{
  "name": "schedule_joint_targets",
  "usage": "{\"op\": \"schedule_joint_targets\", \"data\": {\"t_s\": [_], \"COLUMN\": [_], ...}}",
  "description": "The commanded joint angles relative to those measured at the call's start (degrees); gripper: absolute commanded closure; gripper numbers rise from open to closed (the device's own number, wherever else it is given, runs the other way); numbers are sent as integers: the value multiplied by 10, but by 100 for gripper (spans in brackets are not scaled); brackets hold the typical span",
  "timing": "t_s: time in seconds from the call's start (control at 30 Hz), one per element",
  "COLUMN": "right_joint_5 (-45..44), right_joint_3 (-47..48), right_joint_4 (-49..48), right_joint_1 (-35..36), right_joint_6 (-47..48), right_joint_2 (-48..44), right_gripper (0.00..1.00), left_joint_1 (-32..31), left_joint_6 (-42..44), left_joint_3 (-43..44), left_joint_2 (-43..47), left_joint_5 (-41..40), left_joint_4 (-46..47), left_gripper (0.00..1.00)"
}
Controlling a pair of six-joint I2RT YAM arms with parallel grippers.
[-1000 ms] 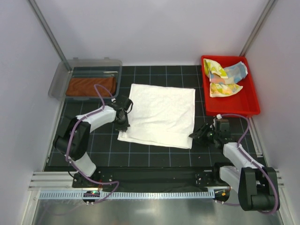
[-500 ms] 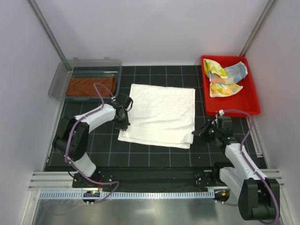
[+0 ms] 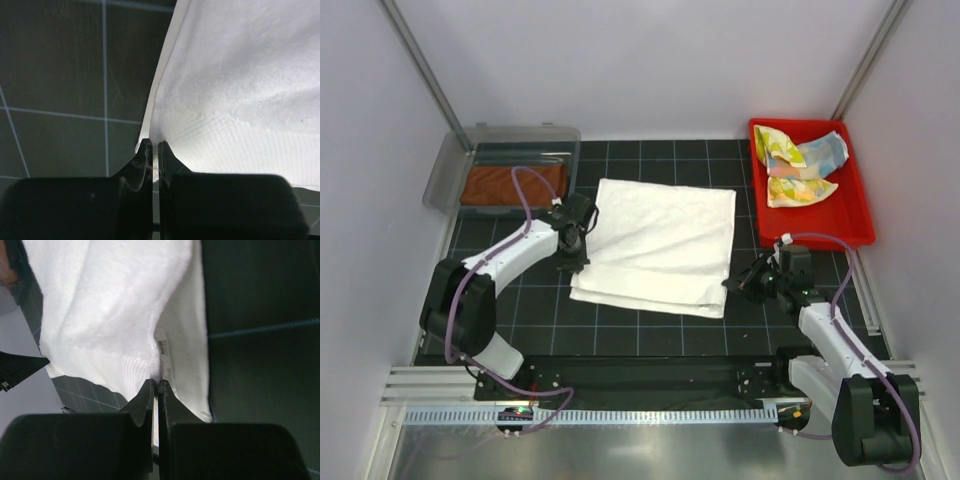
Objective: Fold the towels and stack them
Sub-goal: Fold the towel
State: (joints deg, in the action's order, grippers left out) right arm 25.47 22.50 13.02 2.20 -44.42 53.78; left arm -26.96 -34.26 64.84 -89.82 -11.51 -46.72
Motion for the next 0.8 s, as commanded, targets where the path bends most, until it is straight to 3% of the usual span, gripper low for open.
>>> {"op": "schedule_joint_targets", "data": {"t_s": [0.0, 0.27, 0.43, 0.5, 0.57, 0.67, 0.7, 0.77], "right_joint_5": [-3, -27, -6, 6, 6, -12, -9, -3], "right_joint_3": [-61, -76, -73, -70, -68, -76, -79, -86], "right_joint_4": [3, 2, 12, 17, 25, 25, 21, 14], "right_joint_1": [3, 3, 4, 3, 3, 3, 2, 4], "right_joint_6": [-18, 15, 7, 0, 0, -5, -10, -17], "right_joint_2": [-25, -27, -44, -55, -77, -87, -84, -80], "right_gripper": [99, 99, 78, 79, 90, 92, 90, 75], "left_joint_1": [7, 8, 8, 7, 6, 11, 15, 16], "left_joint_6": [9, 6, 0, -5, -8, -13, -14, -19], "left_joint_3": [-57, -96, -96, -92, -83, -88, -92, -108], "left_joint_2": [1, -32, -26, -15, 13, 24, 18, -8], "left_joint_5": [-4, 8, 4, 7, -4, -54, -48, -42], "left_joint_4": [-1, 39, 40, 35, 23, 19, 20, 29], "left_gripper": [100, 100, 100, 100, 100, 100, 100, 100]}}
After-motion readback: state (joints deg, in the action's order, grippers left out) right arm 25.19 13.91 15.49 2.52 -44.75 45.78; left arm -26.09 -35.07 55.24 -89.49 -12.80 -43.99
